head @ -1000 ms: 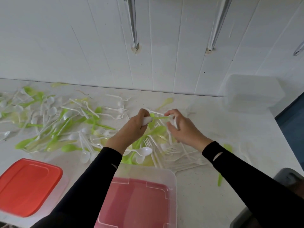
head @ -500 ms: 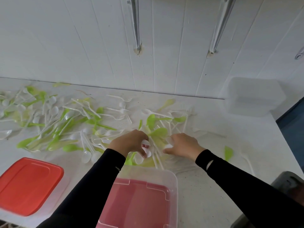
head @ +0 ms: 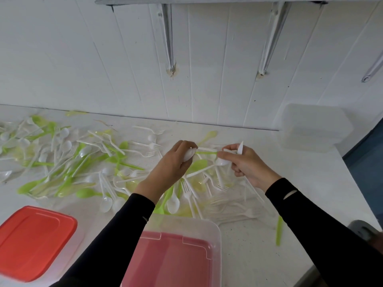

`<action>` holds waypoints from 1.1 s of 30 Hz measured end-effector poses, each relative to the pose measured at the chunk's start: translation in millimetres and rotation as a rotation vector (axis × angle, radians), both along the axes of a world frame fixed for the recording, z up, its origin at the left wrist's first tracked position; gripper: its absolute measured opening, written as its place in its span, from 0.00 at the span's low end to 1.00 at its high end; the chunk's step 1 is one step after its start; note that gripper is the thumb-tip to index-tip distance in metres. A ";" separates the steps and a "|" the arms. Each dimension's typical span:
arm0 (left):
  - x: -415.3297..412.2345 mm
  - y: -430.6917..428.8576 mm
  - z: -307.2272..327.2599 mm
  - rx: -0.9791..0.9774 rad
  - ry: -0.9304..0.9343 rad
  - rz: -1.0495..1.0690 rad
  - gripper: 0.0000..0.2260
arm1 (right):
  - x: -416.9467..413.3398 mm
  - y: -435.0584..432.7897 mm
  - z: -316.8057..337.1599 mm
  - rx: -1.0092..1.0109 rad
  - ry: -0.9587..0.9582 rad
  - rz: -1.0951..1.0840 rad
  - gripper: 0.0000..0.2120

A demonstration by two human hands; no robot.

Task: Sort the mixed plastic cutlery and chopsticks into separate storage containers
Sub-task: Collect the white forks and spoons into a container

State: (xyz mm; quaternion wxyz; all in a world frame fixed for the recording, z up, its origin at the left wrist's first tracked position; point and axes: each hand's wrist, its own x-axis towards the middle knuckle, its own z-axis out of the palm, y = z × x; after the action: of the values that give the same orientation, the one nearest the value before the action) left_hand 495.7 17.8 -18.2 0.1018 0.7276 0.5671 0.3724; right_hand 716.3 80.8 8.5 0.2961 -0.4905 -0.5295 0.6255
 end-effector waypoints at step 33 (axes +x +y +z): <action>1.8 32.9 14.0 -0.215 -1.346 0.354 0.10 | -6.2 14.0 -57.3 0.331 -0.864 0.183 0.14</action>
State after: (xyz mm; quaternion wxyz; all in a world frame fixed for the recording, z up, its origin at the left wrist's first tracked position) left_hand 497.5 50.7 -4.3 0.4397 0.2218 0.5244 0.6946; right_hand 710.1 94.8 -48.8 0.0665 -0.6035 -0.7380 0.2945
